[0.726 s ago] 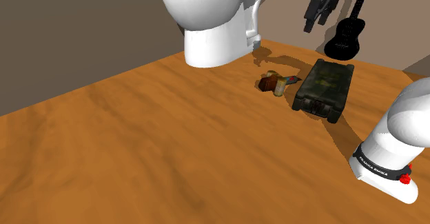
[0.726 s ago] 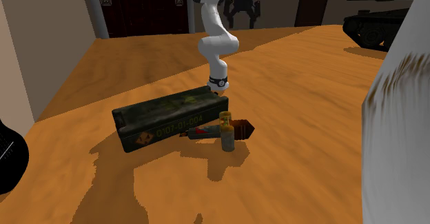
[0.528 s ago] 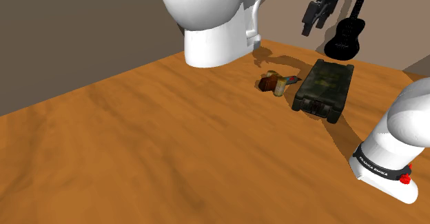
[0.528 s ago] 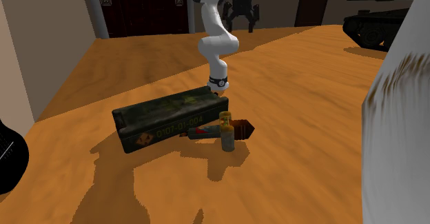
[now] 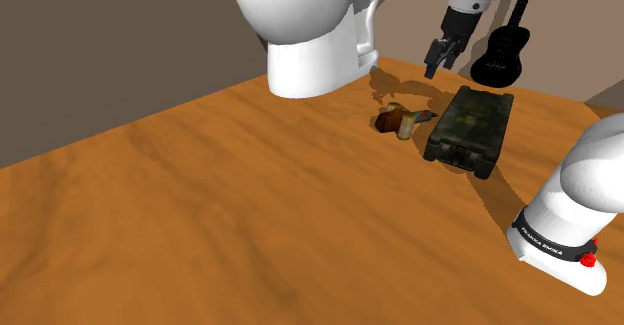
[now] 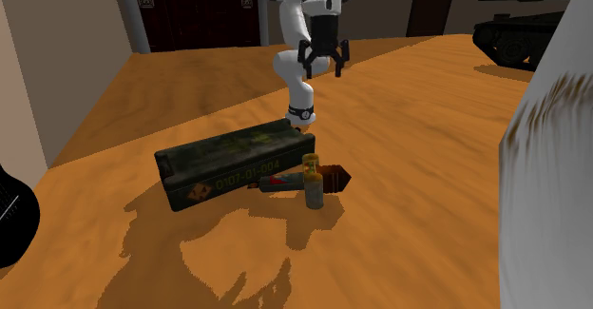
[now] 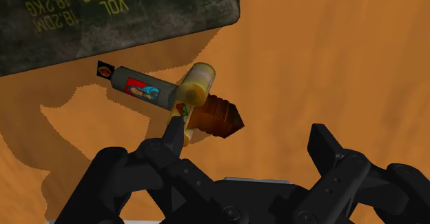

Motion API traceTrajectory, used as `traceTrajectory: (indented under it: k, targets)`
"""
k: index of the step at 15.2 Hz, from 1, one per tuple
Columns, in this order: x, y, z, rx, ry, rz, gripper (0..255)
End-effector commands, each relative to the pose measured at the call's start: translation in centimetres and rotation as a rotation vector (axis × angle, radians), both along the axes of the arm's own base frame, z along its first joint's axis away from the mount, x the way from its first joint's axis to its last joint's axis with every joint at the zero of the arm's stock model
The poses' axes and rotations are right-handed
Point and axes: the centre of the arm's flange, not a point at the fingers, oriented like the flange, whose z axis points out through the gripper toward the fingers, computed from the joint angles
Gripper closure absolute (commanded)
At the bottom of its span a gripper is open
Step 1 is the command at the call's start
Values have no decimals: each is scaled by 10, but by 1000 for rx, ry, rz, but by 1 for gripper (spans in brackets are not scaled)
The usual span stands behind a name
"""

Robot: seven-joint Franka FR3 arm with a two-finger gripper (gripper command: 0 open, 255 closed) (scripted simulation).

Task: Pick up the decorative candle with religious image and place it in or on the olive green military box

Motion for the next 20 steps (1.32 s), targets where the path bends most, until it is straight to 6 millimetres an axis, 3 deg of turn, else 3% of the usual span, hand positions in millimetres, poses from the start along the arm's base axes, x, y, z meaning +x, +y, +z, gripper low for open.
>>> traceTrajectory:
  k: [1, 15, 20]
  targets:
    - [8, -11, -25, 8, -7, -6, 0]
    - [68, -82, -186, 65, -36, -49, 0]
    - [74, -84, -213, 67, -37, -50, 0]
